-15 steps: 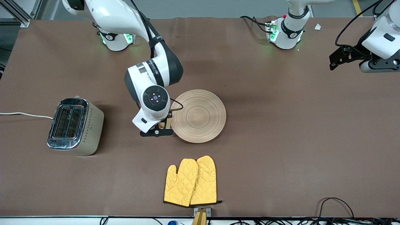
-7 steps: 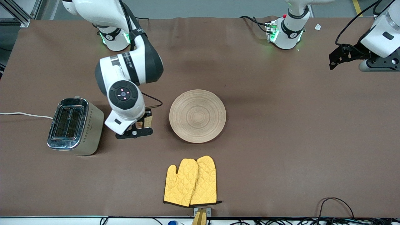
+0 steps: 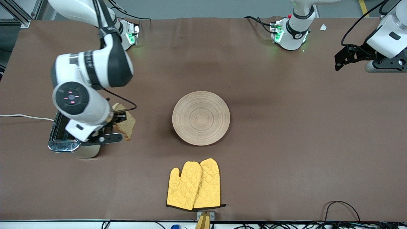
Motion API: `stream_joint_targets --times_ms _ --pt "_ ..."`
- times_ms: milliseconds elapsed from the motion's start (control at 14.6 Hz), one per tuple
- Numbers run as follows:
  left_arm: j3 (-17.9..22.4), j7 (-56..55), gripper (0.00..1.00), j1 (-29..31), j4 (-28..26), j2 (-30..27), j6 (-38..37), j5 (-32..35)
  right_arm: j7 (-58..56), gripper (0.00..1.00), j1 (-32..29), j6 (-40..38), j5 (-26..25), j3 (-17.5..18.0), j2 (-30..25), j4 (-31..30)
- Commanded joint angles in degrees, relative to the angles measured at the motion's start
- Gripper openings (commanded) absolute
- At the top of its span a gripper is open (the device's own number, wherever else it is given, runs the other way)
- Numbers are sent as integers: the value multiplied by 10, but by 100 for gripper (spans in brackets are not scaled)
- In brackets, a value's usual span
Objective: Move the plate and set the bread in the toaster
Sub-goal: 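Lift the bread with the right gripper and carry it to the toaster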
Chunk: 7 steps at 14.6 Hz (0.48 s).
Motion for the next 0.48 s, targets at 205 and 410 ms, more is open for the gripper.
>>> stream_joint_targets --times_ms 205,410 --pt "2 8 100 1 20 7 -7 -7 -96 0 -57 -34 -35 8 -29 6" --pt "-1 5 100 -1 20 5 -8 -7 -151 0 -83 -45 -66 8 -30 11"
